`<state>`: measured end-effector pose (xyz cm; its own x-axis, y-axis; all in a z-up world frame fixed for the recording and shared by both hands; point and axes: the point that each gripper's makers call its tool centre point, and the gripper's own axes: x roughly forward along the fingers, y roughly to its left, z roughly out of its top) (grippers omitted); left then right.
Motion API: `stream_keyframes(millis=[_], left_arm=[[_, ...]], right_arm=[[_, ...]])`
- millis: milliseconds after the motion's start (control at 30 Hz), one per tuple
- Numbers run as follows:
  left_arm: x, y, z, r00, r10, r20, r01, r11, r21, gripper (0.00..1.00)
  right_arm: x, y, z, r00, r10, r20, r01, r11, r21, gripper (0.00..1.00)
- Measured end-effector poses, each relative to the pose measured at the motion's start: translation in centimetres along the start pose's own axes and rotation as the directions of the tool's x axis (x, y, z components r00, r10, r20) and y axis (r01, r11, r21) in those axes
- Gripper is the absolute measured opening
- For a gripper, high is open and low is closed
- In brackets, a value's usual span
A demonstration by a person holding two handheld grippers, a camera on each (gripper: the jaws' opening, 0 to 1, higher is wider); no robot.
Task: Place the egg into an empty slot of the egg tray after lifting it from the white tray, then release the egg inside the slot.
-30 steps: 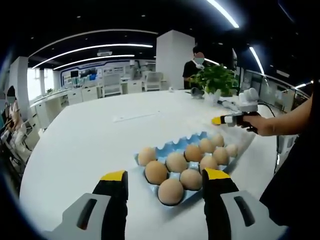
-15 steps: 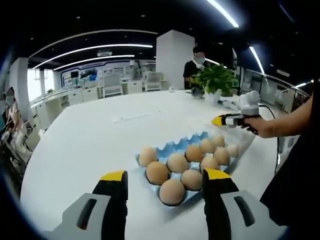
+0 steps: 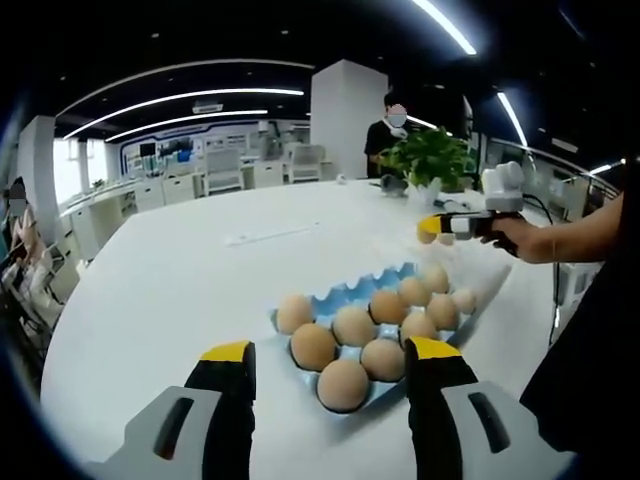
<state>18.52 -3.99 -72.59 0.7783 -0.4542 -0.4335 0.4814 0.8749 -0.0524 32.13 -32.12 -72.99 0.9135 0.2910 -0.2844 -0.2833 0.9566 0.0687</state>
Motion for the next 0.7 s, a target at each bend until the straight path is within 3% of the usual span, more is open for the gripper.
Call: stream_keyframes(millis=[400, 700], left_arm=[[-0.1, 0.1, 0.0, 1.000, 0.002, 0.002, -0.002, 1.000, 0.000, 0.61], [-0.2, 0.1, -0.1, 1.000, 0.005, 0.001, -0.005, 1.000, -0.003, 0.61]], right_arm=[[1.1, 4.5, 1.0, 0.993, 0.115, 0.007, -0.115, 0.993, -0.012, 0.24], [1.9, 9.8, 1.1, 0.970, 0.244, -0.011, -0.244, 0.969, -0.022, 0.24]])
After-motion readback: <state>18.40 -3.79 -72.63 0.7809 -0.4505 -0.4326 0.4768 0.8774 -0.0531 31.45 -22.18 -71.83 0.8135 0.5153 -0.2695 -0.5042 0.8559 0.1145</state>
